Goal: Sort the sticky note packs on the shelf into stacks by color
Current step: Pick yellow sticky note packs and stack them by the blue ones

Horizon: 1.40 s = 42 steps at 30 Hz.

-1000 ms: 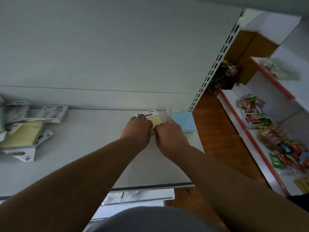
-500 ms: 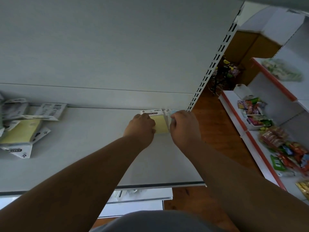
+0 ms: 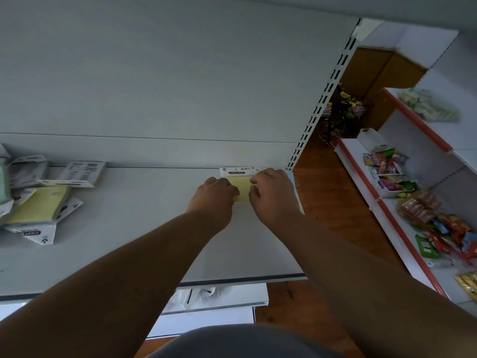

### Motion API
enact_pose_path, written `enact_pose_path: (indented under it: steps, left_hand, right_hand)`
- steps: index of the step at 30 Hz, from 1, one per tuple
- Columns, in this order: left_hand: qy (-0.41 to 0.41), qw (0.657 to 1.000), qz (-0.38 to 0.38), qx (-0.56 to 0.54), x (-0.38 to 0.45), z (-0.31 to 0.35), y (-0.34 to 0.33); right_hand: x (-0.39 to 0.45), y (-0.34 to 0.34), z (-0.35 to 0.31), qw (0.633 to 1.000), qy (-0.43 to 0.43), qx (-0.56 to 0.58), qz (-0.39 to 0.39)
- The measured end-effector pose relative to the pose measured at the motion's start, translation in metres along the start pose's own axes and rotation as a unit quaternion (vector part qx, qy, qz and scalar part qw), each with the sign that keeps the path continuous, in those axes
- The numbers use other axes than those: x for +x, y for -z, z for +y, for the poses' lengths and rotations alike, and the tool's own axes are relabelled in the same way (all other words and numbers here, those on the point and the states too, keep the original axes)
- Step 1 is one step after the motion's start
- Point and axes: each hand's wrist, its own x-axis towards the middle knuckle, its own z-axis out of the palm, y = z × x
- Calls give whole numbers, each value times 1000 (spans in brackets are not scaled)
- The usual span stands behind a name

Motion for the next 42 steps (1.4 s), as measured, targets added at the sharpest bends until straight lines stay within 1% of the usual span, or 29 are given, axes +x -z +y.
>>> enact_pose_path:
  steps: [3, 6, 7, 9, 11, 13, 15, 19, 23, 28, 30, 33, 36, 39, 42]
  left_hand:
    - [-15, 999, -39, 24, -8, -11, 4]
    - [11, 998, -62, 14, -9, -23, 10]
    - [19, 997, -76, 8, -9, -28, 10]
    - [8, 995, -98, 3, -12, -38, 12]
    - [-23, 994, -107, 12, -17, -44, 16]
    - [-63, 991, -114, 32, -20, -48, 19]
    - [-68, 990, -108, 51, -19, -52, 19]
    - [-26, 994, -97, 52, -22, -54, 19]
    - [-25, 995, -80, 62, -27, -50, 14]
    - [26, 997, -72, 25, -23, -47, 11]
    - [22, 997, -68, 26, -25, -46, 14]
    - [-12, 998, -61, 26, -34, -44, 22]
    - [-9, 1000, -12, 7, -52, -56, 34]
    - [36, 998, 36, -22, -76, -89, 47]
    - [77, 995, 63, -25, -102, -132, 62]
  right_hand:
    - [2, -4, -17, 1000, -2, 14, 11]
    - [3, -9, -36, 1000, 3, 20, -5]
    - [3, -11, -42, 1000, 2, 19, -18]
    - [4, -17, -53, 998, -14, 15, -56]
    - [7, -22, -62, 992, -55, -9, -111]
    - [6, -25, -68, 987, -87, -18, -136]
    - [4, -27, -72, 986, -94, -16, -135]
    - [2, -30, -74, 988, -87, 9, -128]
    - [-2, -31, -59, 990, -52, 4, -129]
    - [4, -27, -50, 988, -11, -9, -153]
    - [6, -26, -48, 987, -7, -8, -159]
    - [3, -24, -48, 988, -2, 18, -151]
    - [2, -17, -67, 992, 14, 54, -110]
    - [5, -15, -108, 990, 48, 94, -90]
    - [7, -26, -162, 987, 71, 125, -75]
